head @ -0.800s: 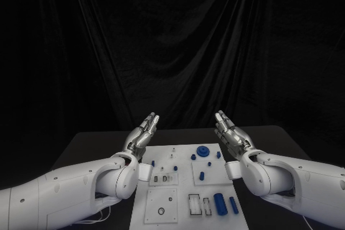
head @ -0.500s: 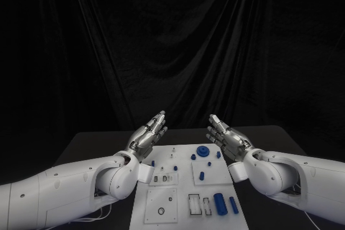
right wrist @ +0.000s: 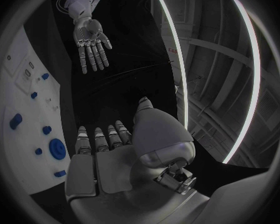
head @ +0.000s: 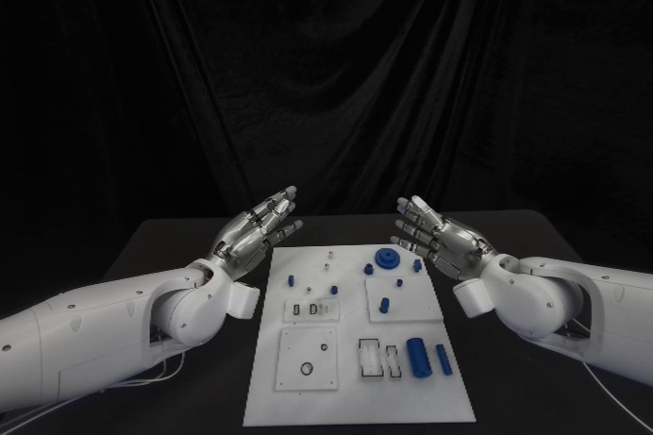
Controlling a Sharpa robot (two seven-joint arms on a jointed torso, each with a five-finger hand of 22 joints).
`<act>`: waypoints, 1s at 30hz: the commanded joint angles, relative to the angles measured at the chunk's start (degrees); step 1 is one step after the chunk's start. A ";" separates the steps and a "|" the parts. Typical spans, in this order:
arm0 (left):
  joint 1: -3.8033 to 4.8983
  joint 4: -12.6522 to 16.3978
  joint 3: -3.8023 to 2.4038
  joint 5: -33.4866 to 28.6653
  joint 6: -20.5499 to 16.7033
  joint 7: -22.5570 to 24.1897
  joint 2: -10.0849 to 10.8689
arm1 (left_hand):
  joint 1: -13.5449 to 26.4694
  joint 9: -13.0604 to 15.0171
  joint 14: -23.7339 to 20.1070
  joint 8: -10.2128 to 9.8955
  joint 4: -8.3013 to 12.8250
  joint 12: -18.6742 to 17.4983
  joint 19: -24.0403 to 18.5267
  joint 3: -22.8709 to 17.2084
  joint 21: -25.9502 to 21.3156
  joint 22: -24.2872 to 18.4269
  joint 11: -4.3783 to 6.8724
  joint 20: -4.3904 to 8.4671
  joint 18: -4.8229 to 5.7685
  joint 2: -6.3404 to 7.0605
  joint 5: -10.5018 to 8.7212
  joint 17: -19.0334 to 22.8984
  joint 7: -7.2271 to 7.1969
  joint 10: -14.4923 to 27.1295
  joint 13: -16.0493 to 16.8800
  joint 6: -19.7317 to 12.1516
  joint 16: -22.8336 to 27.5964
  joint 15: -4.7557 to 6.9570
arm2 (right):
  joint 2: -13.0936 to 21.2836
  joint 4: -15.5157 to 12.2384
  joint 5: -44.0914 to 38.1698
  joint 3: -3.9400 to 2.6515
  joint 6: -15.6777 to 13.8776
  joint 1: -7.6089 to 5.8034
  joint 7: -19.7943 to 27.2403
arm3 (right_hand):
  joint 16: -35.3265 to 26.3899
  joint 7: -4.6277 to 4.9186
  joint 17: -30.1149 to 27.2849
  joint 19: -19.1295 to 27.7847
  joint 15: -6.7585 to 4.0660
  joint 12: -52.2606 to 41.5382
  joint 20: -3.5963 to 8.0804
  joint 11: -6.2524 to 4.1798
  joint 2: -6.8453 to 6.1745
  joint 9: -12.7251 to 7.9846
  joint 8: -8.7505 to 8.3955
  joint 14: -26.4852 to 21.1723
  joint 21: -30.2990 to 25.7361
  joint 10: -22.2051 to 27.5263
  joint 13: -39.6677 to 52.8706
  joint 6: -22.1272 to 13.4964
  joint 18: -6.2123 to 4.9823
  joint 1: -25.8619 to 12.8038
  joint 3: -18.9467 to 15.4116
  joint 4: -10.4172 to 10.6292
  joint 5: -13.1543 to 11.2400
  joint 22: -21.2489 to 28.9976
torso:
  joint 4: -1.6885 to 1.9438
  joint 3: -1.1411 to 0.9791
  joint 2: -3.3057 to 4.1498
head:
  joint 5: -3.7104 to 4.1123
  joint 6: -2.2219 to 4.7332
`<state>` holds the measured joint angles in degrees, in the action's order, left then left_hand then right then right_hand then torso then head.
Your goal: Assemble the parts on the task board
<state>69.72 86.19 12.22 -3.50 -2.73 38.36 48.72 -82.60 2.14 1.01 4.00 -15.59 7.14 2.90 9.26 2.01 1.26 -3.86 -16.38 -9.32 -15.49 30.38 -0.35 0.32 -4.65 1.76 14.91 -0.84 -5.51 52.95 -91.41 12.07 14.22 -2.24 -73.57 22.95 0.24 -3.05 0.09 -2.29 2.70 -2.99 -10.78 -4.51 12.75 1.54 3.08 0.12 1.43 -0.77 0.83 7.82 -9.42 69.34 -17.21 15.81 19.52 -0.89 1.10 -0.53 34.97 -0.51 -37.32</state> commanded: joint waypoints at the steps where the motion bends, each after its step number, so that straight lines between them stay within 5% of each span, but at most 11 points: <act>1: 0.06 0.49 -0.13 2.98 2.70 6.23 0.80 | -0.76 0.09 0.85 0.29 -0.57 1.68 0.71 -0.01 0.39 0.21 -1.19 -0.19 -1.02 0.21 0.51 -0.46 -0.09 -0.66 0.23 0.96 -0.56 -0.22 | 0.65 -0.07 -1.68 -0.08 3.29 -0.53 -1.01 | 0.41 0.83 0.31 -1.57 1.31 -2.19 -1.25 1.29 -0.55 0.24 1.15 0.74 0.78 -0.45 0.38 1.49 -0.96 4.45 1.29 -1.07 3.82 -0.36 | 0.40 0.24 0.57 | 0.13 -1.32; 4: 0.06 0.96 -0.13 3.19 2.19 6.35 2.11 | -1.22 0.18 1.01 0.47 -0.69 2.59 0.36 -0.02 0.14 0.03 -1.79 0.13 -1.01 0.27 0.78 -0.48 0.41 -1.01 0.30 1.76 -0.65 -0.41 | 0.78 0.23 -3.64 -0.07 3.72 -1.62 -2.52 | 1.75 2.22 1.03 -4.65 2.48 -6.44 -2.27 3.15 -1.07 0.63 3.24 3.08 2.00 -1.50 0.96 3.81 -0.98 8.77 2.31 -2.83 7.48 -0.86 | 0.33 0.35 0.94 | 0.49 -1.93; 5: 0.06 1.22 -0.13 3.23 2.05 6.36 2.68 | -1.33 0.20 1.01 0.53 -0.67 2.73 0.29 -0.03 0.09 -0.01 -1.84 0.21 -1.01 0.29 0.88 -0.47 0.57 -1.06 0.31 2.00 -0.65 -0.41 | 0.82 0.28 -4.14 -0.07 4.00 -2.17 -3.37 | 5.14 3.86 2.71 -10.93 4.19 -11.82 -3.54 4.96 -1.22 1.23 5.67 9.13 4.86 -3.78 1.87 7.13 -1.06 11.58 3.10 -4.02 9.87 -2.10 | 0.63 0.41 1.27 | 0.91 -2.04; 7: 0.07 1.62 -0.13 3.28 1.92 6.31 3.52 | -1.91 0.40 1.35 1.05 -0.70 3.94 0.29 -0.06 0.08 -0.05 -2.16 0.41 -1.06 0.42 1.07 -0.55 1.49 -1.62 0.42 3.83 -0.87 -0.52 | 1.10 0.19 -4.74 -0.07 4.24 -3.10 -4.80 | 9.04 5.48 4.20 -16.78 4.94 -15.69 -4.49 6.25 -1.59 1.47 7.41 15.35 7.29 -5.05 2.25 9.11 -1.09 13.96 3.61 -5.08 11.01 -2.96 | 0.78 0.44 1.32 | 1.20 -3.04; 12: 0.20 2.66 -0.13 3.35 2.20 5.84 5.52 | -3.51 0.65 2.61 1.96 -0.31 6.02 0.34 -0.48 0.09 -0.11 -2.46 0.47 -1.08 0.72 2.18 -0.85 3.86 -3.00 0.53 7.53 -1.69 -1.11 | 2.58 0.09 -8.78 -0.07 4.14 -6.62 -11.74 | 13.34 6.42 5.01 -27.48 5.44 -22.28 -4.99 7.26 -1.98 1.51 9.77 21.66 10.67 -6.91 2.31 10.83 -1.12 18.29 4.86 -9.08 13.79 -3.63 | 1.09 0.50 1.67 | 1.35 -5.66; 14: 0.33 3.16 -0.13 3.36 2.28 5.99 6.17 | -4.20 0.31 2.84 0.85 -0.14 4.45 0.73 -0.88 0.32 -0.02 -1.53 0.19 -1.11 0.69 2.66 -0.86 2.89 -1.64 0.24 5.30 -1.86 -2.13 | 2.69 0.49 -11.05 -0.06 4.38 -7.67 -14.39 | 13.62 6.37 4.96 -28.35 5.20 -23.33 -4.77 7.00 -1.89 1.55 10.20 22.15 10.68 -7.13 2.35 11.13 -1.14 19.24 5.33 -10.20 15.30 -3.50 | 1.05 0.59 1.85 | 1.46 -6.21; 15: 0.44 3.45 -0.14 3.36 2.22 6.12 6.50 | -4.28 0.11 3.16 -0.15 -0.31 3.58 1.07 -0.93 0.52 0.06 -1.85 0.07 -1.10 0.74 2.77 -0.91 0.37 -0.96 0.14 3.40 -2.07 -2.89 | 2.75 0.66 -12.35 -0.06 4.49 -8.14 -15.60 | 13.95 6.37 4.98 -28.96 5.32 -23.58 -4.63 6.90 -1.84 1.59 10.56 22.74 10.67 -7.00 2.31 11.40 -1.14 19.87 5.66 -11.02 15.88 -3.42 | 1.07 0.65 1.99 | 1.51 -6.46; 17: 0.84 4.14 -0.15 3.37 1.96 6.47 7.17 | -4.25 -0.05 3.44 -0.96 -0.42 3.35 1.36 -0.86 0.69 0.12 -2.11 0.05 -1.10 0.85 2.77 -0.94 -1.62 -0.82 0.12 1.82 -2.24 -3.12 | 2.90 0.98 -15.71 -0.06 4.91 -9.05 -17.83 | 14.50 6.27 5.06 -29.78 5.37 -24.17 -4.44 6.77 -1.70 1.57 10.76 23.76 10.71 -6.98 2.32 11.36 -1.15 20.61 6.12 -11.99 15.93 -3.36 | 1.18 0.73 2.37 | 1.66 -6.72; 23: 2.08 5.74 -0.17 3.38 1.35 7.30 8.75 | -4.20 -0.03 3.69 -1.08 -0.47 3.53 1.60 -0.80 0.84 0.18 -2.25 0.01 -1.12 0.91 2.85 -1.00 -2.02 -0.96 0.16 1.82 -2.41 -3.16 | 2.70 1.86 -28.59 -0.07 5.98 -11.55 -21.93 | 17.13 6.58 5.29 -35.34 5.45 -27.54 -3.80 7.04 -1.41 1.62 12.47 29.20 11.20 -7.31 2.35 12.76 -1.12 21.42 7.96 -14.71 8.77 -3.28 | 0.79 0.53 3.22 | 1.11 -8.15; 25: 2.30 6.15 -0.18 3.38 1.29 7.40 9.16 | -4.21 -0.02 3.74 -1.09 -0.44 3.62 1.63 -0.78 0.86 0.18 -2.37 -0.03 -1.11 0.96 2.92 -1.01 -2.03 -1.04 0.18 1.90 -2.44 -3.21 | 2.35 2.08 -34.33 -0.07 5.52 -12.30 -23.03 | 17.21 6.55 5.28 -35.72 5.41 -27.72 -3.74 7.02 -1.41 1.62 12.56 29.42 11.20 -7.31 2.35 12.83 -1.13 21.38 8.08 -14.77 8.39 -3.27 | 1.14 0.62 3.61 | 1.23 -8.40; 30: 2.69 7.26 -0.25 3.53 1.65 7.48 10.11 | -4.28 0.01 3.79 -1.13 -0.33 3.72 1.65 -0.75 0.87 0.18 -2.62 -0.09 -1.07 1.12 3.09 -1.01 -1.92 -1.16 0.20 2.02 -2.46 -3.38 | 0.85 2.70 -53.84 -0.07 2.23 -13.60 -24.45 | 21.39 7.18 6.82 -47.99 4.10 -33.78 -1.51 8.02 -2.89 2.06 15.37 42.72 14.54 -12.92 2.76 18.62 -1.08 21.14 10.11 -14.63 -2.34 -4.48 | 1.54 0.90 4.30 | 1.18 -9.57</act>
<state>72.20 93.09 12.07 -0.33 -1.47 38.75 58.81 -86.70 2.14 4.73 2.97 -15.85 10.63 4.25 8.46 2.66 1.37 -6.38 -16.29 -9.30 -14.52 33.43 -1.31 -1.44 -5.84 1.93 16.80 -3.09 -8.85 53.90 -88.81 -24.50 14.18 1.66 -87.02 2.14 21.44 4.06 6.82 -49.68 6.90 -36.29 -12.34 3.39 10.30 3.60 18.39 42.06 15.85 -13.36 3.53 26.26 -9.40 90.52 -7.32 1.18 17.93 -5.33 2.38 0.18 38.66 0.76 -46.46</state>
